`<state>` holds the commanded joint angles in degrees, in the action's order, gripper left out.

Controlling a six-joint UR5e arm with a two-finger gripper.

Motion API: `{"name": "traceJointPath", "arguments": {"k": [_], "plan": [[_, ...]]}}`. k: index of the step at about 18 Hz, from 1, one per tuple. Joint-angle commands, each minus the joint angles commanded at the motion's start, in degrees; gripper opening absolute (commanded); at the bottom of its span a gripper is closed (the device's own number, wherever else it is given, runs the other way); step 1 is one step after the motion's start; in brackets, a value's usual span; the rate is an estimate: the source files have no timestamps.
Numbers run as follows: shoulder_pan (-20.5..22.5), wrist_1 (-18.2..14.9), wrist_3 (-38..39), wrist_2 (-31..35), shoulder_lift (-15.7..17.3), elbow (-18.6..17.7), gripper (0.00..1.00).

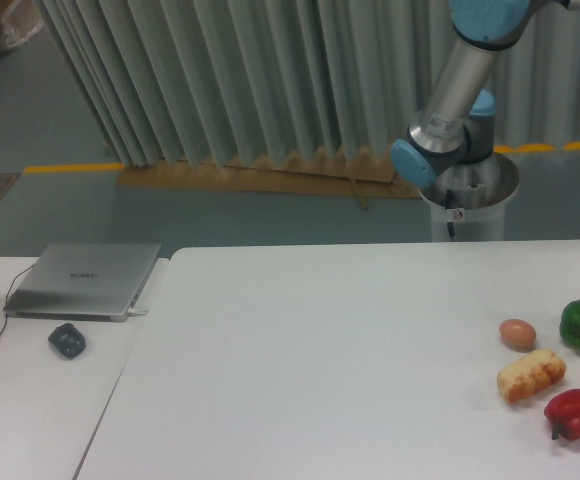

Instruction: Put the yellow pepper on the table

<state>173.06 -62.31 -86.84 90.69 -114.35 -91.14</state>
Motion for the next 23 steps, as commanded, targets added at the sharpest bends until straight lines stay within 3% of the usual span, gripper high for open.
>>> {"name": "traceJointPath", "arguments": {"k": [3,8,13,19,23], "plan": [[-0.5,-1.2,0.0,1.9,0.4,1.2,0.36],[-4.6,-15.2,4.7,1.5,3.2,6.5,0.36],[-12.2,-21.3,15.8,1.2,6.5,6.8,0.36],[-20.0,-21.3,29.3,-1.8,7.6,7.0,0.36],[-25.0,-13.2,33.7,-2.5,5.5,6.7,0.36]]}}
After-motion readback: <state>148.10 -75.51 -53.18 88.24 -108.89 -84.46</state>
